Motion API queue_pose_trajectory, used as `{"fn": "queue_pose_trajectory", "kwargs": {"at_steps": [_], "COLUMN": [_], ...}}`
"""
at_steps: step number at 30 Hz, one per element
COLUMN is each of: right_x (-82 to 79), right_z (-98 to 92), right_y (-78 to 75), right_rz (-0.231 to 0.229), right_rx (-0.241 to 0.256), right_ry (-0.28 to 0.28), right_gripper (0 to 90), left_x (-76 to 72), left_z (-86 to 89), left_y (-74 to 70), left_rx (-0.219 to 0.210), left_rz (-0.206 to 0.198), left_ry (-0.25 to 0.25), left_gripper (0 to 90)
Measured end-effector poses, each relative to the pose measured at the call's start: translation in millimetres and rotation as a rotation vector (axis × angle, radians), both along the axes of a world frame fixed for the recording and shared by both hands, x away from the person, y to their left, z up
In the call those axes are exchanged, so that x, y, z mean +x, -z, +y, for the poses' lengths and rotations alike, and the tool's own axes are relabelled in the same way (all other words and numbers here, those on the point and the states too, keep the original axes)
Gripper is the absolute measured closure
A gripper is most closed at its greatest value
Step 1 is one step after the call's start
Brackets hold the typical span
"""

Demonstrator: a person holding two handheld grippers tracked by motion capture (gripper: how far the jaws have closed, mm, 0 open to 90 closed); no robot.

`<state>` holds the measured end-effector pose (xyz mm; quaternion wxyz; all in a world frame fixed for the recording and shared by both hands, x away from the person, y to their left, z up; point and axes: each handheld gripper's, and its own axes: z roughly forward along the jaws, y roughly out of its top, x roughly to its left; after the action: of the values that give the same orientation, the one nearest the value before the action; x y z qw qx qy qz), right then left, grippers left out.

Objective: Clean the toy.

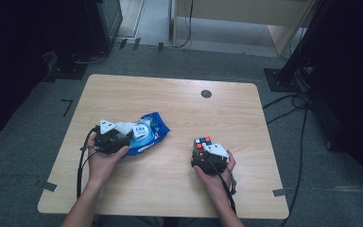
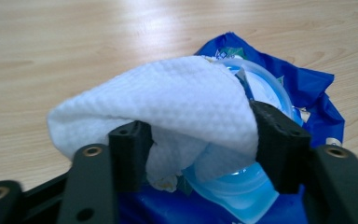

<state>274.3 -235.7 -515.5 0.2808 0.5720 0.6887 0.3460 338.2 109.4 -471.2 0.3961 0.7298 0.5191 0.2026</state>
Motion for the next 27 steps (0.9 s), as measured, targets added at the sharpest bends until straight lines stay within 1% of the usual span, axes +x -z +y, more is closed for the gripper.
{"fn": "queue_pose_trajectory", "kwargs": {"at_steps": [2,3,4,5,6,7,9,11,12,13,14,15,16,17,18,20,21,22,23,26,27], "right_x": [0.8,0.9,1.6,1.9,2.0,1.6,1.4,0.5,-0.7,-1.6,-2.5,-3.4,-4.5,-5.2,-6.3,-7.9,-9.5,-10.4,-11.6,-15.5,-17.2], "right_z": [0.7,0.9,0.5,0.3,-0.4,-0.3,-0.4,-0.2,-0.2,-0.1,-0.2,-0.3,-0.5,-0.6,0.1,2.5,5.2,7.1,10.5,20.2,23.4], "right_y": [0.5,0.6,0.8,1.0,1.0,1.1,1.2,0.8,0.1,-0.6,-1.9,-3.0,-5.3,-6.9,-9.3,-12.6,-15.2,-16.8,-19.2,-24.2,-25.5], "right_rz": [-0.006,-0.008,-0.014,-0.016,-0.022,-0.029,-0.030,-0.040,-0.056,-0.062,-0.075,-0.084,-0.097,-0.102,-0.114,-0.131,-0.135,-0.136,-0.143,-0.148,-0.151], "right_rx": [-0.004,-0.004,-0.005,0.002,0.004,0.003,0.006,0.001,0.000,0.003,0.003,0.001,0.005,0.010,0.015,0.008,0.010,0.012,0.014,0.008,0.008], "right_ry": [0.007,0.012,0.020,0.025,0.021,0.022,0.023,0.016,0.015,0.013,0.011,0.009,0.000,-0.012,-0.030,-0.059,-0.085,-0.102,-0.131,-0.203,-0.223], "right_gripper": [24.4,26.3,28.8,29.9,33.6,34.0,34.2,34.3,34.3,34.3,34.3,34.3,34.3,34.3,34.3,34.4,34.4,34.4,34.4,34.4,34.4], "left_x": [3.6,3.6,4.8,4.4,3.4,2.2,-0.1,-4.7,-6.4,-8.9,-10.9,-14.5,-16.9,-20.7,-23.1,-30.7,-33.3,-37.8,-40.5,-52.9,-55.7], "left_z": [2.1,2.1,9.2,12.6,15.7,18.3,21.6,26.5,28.1,29.7,30.5,32.2,32.7,33.9,34.4,33.0,31.4,27.6,23.9,3.3,-2.6], "left_y": [2.6,2.6,4.6,4.8,4.2,3.0,-0.3,-7.7,-10.4,-14.2,-17.2,-22.1,-25.1,-30.2,-33.2,-42.4,-45.2,-49.6,-51.8,-59.5,-60.8], "left_rx": [-0.050,-0.050,-0.124,-0.149,-0.166,-0.173,-0.171,-0.184,-0.188,-0.195,-0.193,-0.183,-0.187,-0.188,-0.193,-0.211,-0.217,-0.232,-0.242,-0.286,-0.296], "left_rz": [0.024,0.024,0.035,0.030,0.019,0.008,-0.021,-0.074,-0.089,-0.114,-0.132,-0.166,-0.184,-0.214,-0.229,-0.267,-0.277,-0.289,-0.296,-0.319,-0.324], "left_ry": [0.009,0.009,0.002,0.004,0.007,0.005,-0.001,-0.008,-0.009,-0.012,-0.015,-0.019,-0.020,-0.016,-0.010,0.012,0.023,0.052,0.069,0.186,0.217], "left_gripper": [50.1,54.1,57.5,59.6,62.1,66.5,78.5,85.8,87.2,87.8,88.2,88.5,88.9,89.2,89.3,89.6,89.8,89.9,89.9,89.9,89.9]}}
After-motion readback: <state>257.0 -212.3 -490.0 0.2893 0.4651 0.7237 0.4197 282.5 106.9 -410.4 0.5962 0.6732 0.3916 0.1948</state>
